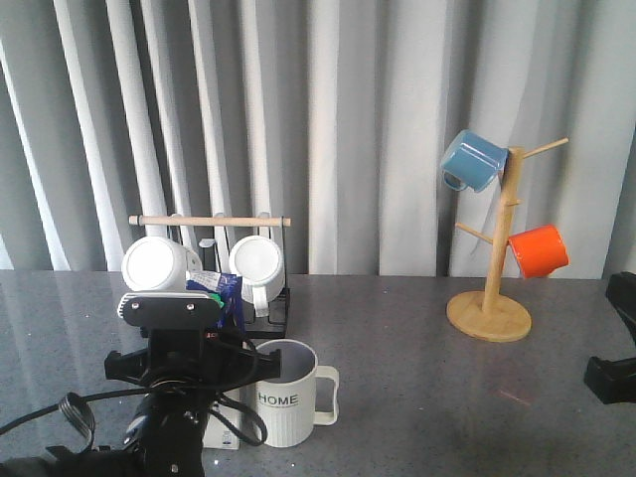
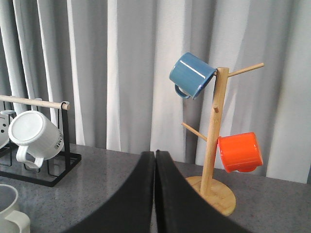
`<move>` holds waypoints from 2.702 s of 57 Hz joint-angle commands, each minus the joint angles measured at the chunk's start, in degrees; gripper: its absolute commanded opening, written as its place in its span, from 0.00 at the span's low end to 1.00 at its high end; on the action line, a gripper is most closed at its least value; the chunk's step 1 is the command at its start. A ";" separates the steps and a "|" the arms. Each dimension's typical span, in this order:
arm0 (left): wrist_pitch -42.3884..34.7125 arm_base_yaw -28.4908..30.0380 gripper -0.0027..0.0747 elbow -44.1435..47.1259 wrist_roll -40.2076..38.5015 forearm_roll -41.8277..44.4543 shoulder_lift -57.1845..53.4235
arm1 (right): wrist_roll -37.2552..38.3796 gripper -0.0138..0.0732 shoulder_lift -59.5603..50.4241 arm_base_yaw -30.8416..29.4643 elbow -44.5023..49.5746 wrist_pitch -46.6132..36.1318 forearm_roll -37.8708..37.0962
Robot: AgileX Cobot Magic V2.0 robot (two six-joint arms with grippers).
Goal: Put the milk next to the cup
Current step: 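Carry the milk carton with the left gripper beside the HOME mug, then lower the milk carton onto the table and open the left gripper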
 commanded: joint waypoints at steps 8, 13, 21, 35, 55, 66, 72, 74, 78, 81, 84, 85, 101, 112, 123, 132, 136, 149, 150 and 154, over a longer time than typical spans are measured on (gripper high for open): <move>-0.65 -0.19 0.03 -1.40 0.15 1.60 -1.83 | 0.07 0.15 -0.33 -0.27 -1.81 -4.01 -0.25; 0.05 -0.19 0.03 -1.40 0.15 1.60 -1.83 | 0.07 0.15 -0.33 -0.27 -1.81 -4.01 -0.25; 0.73 -0.19 0.03 -1.40 0.15 1.60 -1.83 | 0.07 0.15 -0.33 -0.27 -1.81 -4.01 -0.25; 0.56 -0.19 0.03 -1.40 0.15 1.60 -1.83 | 0.07 0.15 -0.33 -0.27 -1.81 -3.96 -0.25; 0.59 -0.19 0.35 -1.40 -4.40 -4.58 -2.51 | 0.07 0.15 -0.33 -0.27 -1.81 -3.96 -0.25; 1.95 -0.19 0.72 -1.40 -0.30 -4.54 -2.49 | 0.07 0.15 -0.33 -0.27 -1.81 -3.96 -0.25; 3.16 -0.19 0.88 -1.40 2.32 -4.29 -2.61 | 0.07 0.15 -0.33 -0.27 -1.81 -3.96 -0.25; 3.62 -0.19 0.93 -1.40 2.58 -4.29 -2.88 | 0.07 0.15 -0.33 -0.27 -1.81 -3.96 -0.25; 4.09 -0.19 0.98 -1.40 2.65 -4.29 -3.70 | 0.07 0.15 -0.33 -0.27 -1.81 -3.96 -0.25; 4.24 -0.19 0.98 -1.40 2.65 -4.29 -4.87 | 0.07 0.15 -0.33 -0.27 -1.81 -3.96 -0.25; 4.13 -0.19 0.98 -1.40 2.69 -4.29 -6.41 | 0.07 0.15 -0.33 -0.27 -1.81 -3.96 -0.25; 4.02 -0.19 0.98 -1.40 2.77 -4.29 -6.86 | 0.07 0.15 -0.33 -0.27 -1.81 -3.96 -0.25; 3.59 -0.19 0.94 -1.40 5.22 -4.87 -17.01 | 0.07 0.15 -0.33 -0.27 -1.81 -4.03 -0.25; 3.75 -0.19 0.55 -1.40 5.01 -4.85 -25.17 | 0.07 0.15 -0.33 -0.27 -1.81 -4.03 -0.25; 7.33 -0.19 0.02 -1.40 5.01 -4.91 -30.20 | 0.07 0.15 -0.33 -0.27 -1.81 -4.03 -0.25; 8.90 -0.19 0.02 -1.40 5.20 -4.84 -31.24 | 0.07 0.15 -0.33 -0.27 -1.81 -4.03 -0.25; 8.90 -0.19 0.02 -1.46 3.68 -4.76 -31.23 | 0.07 0.15 -0.33 -0.27 -1.81 -4.03 -0.25; 30.78 -0.59 0.02 -7.90 -14.40 9.48 -33.02 | 0.07 0.15 -0.33 -0.27 -1.81 -4.03 -0.25; 34.06 -0.91 0.02 -8.47 -14.64 12.07 -33.23 | 0.07 0.15 -0.33 -0.27 -1.81 -3.91 -0.25; 43.17 -2.00 0.02 -9.89 -15.24 19.29 -33.50 | 0.07 0.15 -0.33 -0.27 -1.81 -3.96 -0.25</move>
